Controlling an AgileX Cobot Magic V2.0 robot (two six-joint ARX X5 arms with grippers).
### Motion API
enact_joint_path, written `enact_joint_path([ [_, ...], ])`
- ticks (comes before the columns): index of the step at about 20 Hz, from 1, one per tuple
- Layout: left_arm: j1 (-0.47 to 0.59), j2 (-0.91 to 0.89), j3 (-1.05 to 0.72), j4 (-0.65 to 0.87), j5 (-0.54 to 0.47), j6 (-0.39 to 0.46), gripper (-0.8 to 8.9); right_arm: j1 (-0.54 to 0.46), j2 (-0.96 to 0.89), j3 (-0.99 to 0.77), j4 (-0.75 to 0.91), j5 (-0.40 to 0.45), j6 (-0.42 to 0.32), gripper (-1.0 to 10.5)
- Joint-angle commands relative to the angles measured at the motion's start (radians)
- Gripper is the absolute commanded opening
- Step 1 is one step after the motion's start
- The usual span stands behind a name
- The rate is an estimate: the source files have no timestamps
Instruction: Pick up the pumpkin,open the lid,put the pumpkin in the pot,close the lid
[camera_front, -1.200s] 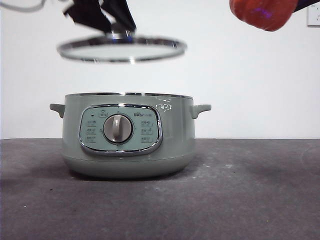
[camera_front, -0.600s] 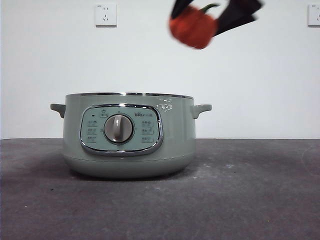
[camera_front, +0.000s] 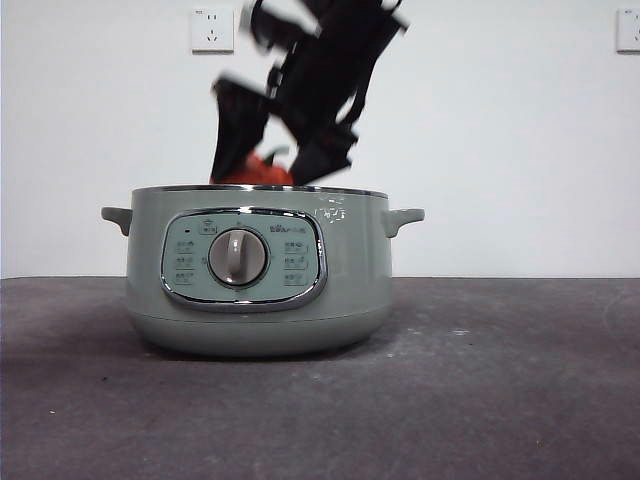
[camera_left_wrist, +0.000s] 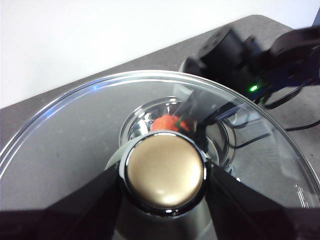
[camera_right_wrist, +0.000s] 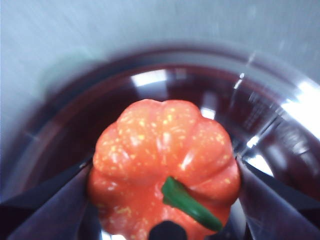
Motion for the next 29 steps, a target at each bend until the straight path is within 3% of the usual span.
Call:
enact_joint_path([
  [1,0.002,-0.013,0.019,0.040,0.005,0.000,-0.08,0.011,0.051,0.002,0.008,0.023,-0.048,-0.1],
  [9,0.002,-0.013,0.019,0.037,0.007,0.000,-0.08,0.018,0.094,0.002,-0.092,0.071,-0.070,0.0],
  [10,0.002,-0.013,0.019,0.037,0.010,0.000,-0.08,0.020,0.094,0.002,-0.100,0.070,-0.069,0.8],
  [12,0.002,-0.013,0.019,0.035,0.014,0.000,-0.08,0.024,0.094,0.002,-0.101,0.072,-0.039,5.2],
  [13,0.002,-0.013,0.019,0.035,0.014,0.000,-0.08,0.024,0.094,0.002,-0.101,0.071,-0.032,6.3],
  [18,0.002,-0.011,0.019,0.031,0.014,0.000,-0.08,0.023,0.053,0.010,-0.097,0.076,-0.032,6.3],
  [21,0.002,0.000,0.019,0.044,0.016,0.000,-0.08,0.022,-0.056,0.010,-0.111,0.132,-0.021,6.3],
  [23,0.002,0.038,0.019,0.059,0.019,0.000,-0.08,0.013,-0.175,0.010,-0.163,0.197,0.042,6.3],
  [25,-0.001,0.105,0.019,0.087,0.042,0.005,-0.08,0.002,-0.318,0.010,-0.256,0.204,0.122,6.3],
  [27,-0.002,0.172,0.019,0.131,0.117,0.004,-0.08,0.003,-0.434,0.010,-0.331,0.201,0.140,6.3],
  [29,-0.008,0.235,0.019,0.167,0.125,0.008,-0.08,0.004,-0.520,0.010,-0.392,0.197,0.143,6.3],
])
